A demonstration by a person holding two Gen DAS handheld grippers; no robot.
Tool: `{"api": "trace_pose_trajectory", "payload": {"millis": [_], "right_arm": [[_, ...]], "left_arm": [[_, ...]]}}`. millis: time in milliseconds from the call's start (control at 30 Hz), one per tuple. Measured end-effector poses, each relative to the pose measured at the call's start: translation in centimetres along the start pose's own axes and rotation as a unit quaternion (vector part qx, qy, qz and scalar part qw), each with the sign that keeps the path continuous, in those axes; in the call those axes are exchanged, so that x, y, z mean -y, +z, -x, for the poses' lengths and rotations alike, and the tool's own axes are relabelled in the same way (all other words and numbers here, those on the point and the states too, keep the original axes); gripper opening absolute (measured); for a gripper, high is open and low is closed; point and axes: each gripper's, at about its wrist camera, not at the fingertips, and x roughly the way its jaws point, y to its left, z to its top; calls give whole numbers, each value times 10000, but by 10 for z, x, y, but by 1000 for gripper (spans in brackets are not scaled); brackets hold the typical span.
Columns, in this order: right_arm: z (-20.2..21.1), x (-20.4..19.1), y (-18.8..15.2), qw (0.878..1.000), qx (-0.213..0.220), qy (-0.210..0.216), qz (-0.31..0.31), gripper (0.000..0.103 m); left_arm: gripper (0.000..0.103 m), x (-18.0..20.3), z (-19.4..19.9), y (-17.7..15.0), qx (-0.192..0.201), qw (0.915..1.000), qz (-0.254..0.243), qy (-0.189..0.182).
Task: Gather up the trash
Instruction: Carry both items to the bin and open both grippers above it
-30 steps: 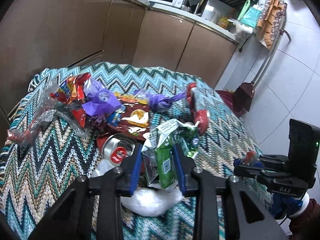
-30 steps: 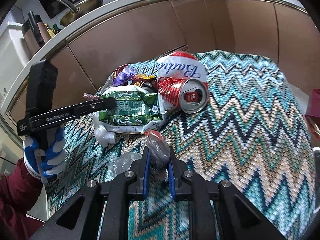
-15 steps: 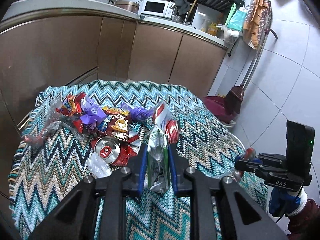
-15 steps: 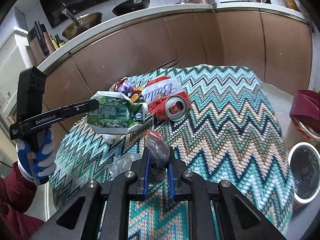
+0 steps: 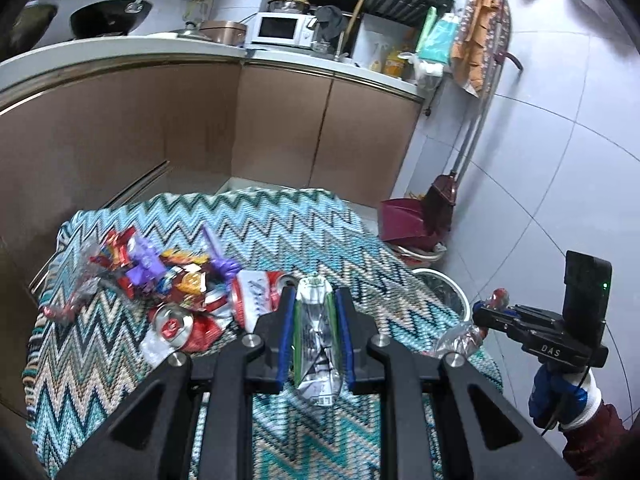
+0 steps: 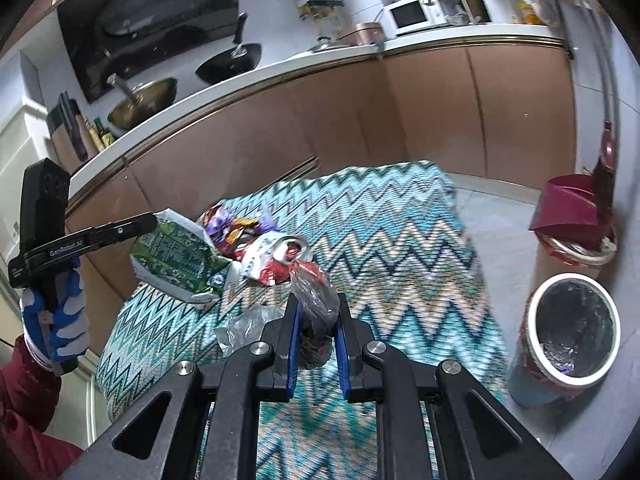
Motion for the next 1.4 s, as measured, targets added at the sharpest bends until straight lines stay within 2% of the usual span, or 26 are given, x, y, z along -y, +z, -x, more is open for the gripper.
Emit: {"api": "trace_pose_trajectory", "payload": {"millis": [167,367,567,767,967,1100,1167,1200,1233,1267,1400], "right_arm": [[18,29,0,9993,199,-242,-200,14],[48,79,8,9941,534,-808,-480,14],[66,146,12,9796,719,-1668,-859,14],[56,217,11,9581,500,-2603,-1084,14],[30,284,3,9423,203,-3096,-1254,15],[12,317,-2,9370,78,-3223,-1343,16],[6,327,-1,9350,18,-3275,-1357,20],[3,333,-2,9331,-11,-3322,-1374,29],[1,337,-3,9318,-30,-3353,-1387,42],[-2,340,-2,9316,-39,-3359,-1387,45],[-6,344,-2,9295,-87,-3411,-1403,48]], "left_arm": [[19,34,-12,20,-21,9993,-277,-246],[19,93,-56,56,-116,9946,-659,-794],[19,164,-138,84,-430,9845,-936,-1417],[19,240,-239,91,-898,9720,-1156,-1840],[19,291,-332,85,-1325,9651,-1117,-1965],[20,306,-379,77,-1531,9649,-1016,-1877],[20,310,-399,76,-1635,9628,-928,-1943],[22,312,-405,75,-1651,9628,-917,-1935],[27,312,-410,75,-1670,9626,-915,-1926],[30,314,-415,75,-1689,9623,-904,-1930],[33,311,-415,75,-1676,9629,-846,-1938]]}}
